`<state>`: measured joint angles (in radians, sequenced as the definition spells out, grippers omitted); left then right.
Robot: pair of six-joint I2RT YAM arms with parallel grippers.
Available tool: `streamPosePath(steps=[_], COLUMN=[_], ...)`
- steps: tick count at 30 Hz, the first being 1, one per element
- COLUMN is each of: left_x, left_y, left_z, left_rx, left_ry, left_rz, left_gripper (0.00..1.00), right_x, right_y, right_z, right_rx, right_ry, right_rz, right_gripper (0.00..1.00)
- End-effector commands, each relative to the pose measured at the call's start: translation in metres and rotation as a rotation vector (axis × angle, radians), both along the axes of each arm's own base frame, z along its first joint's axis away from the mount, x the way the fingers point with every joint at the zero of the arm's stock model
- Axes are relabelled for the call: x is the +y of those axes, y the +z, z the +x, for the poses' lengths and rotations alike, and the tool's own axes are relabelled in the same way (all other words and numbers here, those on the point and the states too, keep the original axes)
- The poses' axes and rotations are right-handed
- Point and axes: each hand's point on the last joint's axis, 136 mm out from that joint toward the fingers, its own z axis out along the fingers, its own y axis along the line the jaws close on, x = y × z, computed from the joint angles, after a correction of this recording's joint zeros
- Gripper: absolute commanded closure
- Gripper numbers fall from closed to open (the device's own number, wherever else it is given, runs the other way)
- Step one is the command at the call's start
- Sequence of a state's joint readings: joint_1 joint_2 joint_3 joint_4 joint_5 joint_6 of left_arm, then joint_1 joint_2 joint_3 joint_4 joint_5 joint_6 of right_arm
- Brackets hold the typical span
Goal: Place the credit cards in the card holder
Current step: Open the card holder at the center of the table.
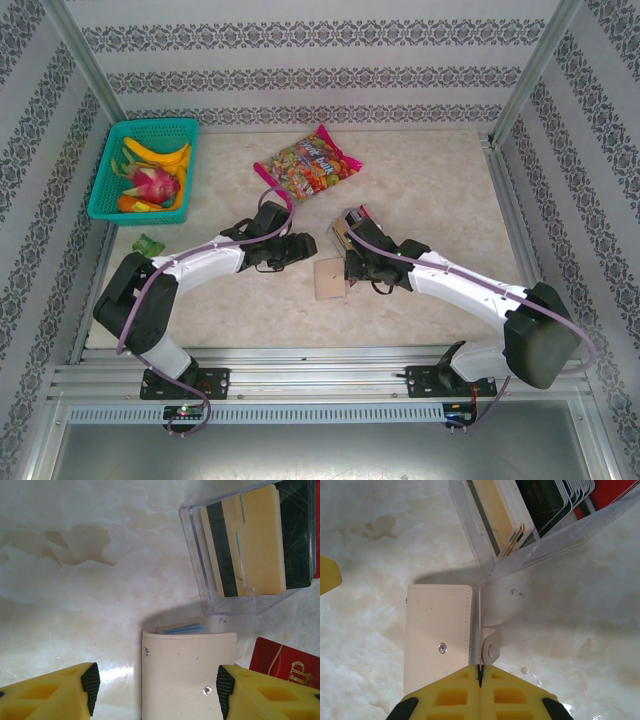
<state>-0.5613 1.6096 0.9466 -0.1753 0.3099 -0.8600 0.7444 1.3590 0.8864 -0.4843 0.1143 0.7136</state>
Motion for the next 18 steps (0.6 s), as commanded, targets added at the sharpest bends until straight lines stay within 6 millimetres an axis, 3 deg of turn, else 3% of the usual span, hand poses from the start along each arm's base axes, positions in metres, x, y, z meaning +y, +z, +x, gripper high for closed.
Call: streamPosePath(steps=[1,10,18], left_x=[0.000,0.000,-0.003], left_y=[0.001,-0.004,-0.006], left_z=[0.003,0.003,0.001], left_rx=[0.011,0.026,0.034], left_ry=[-0.003,-0.003,-0.010], left_rz=[0.002,0.011,0.004], left_gripper=[0.34,0.35,0.35], right_x=[-0.002,0.002,0.030], right_y=[-0.003,-0.019,-0.018], right_z=[0.001,0.001,0.001], right_rx=[0.001,0.039,0.067], right_ry=[-0.020,-0.010,0.040], right_rz=[-0.025,-0.039,0.120], right_gripper=[1.00,1.00,1.00])
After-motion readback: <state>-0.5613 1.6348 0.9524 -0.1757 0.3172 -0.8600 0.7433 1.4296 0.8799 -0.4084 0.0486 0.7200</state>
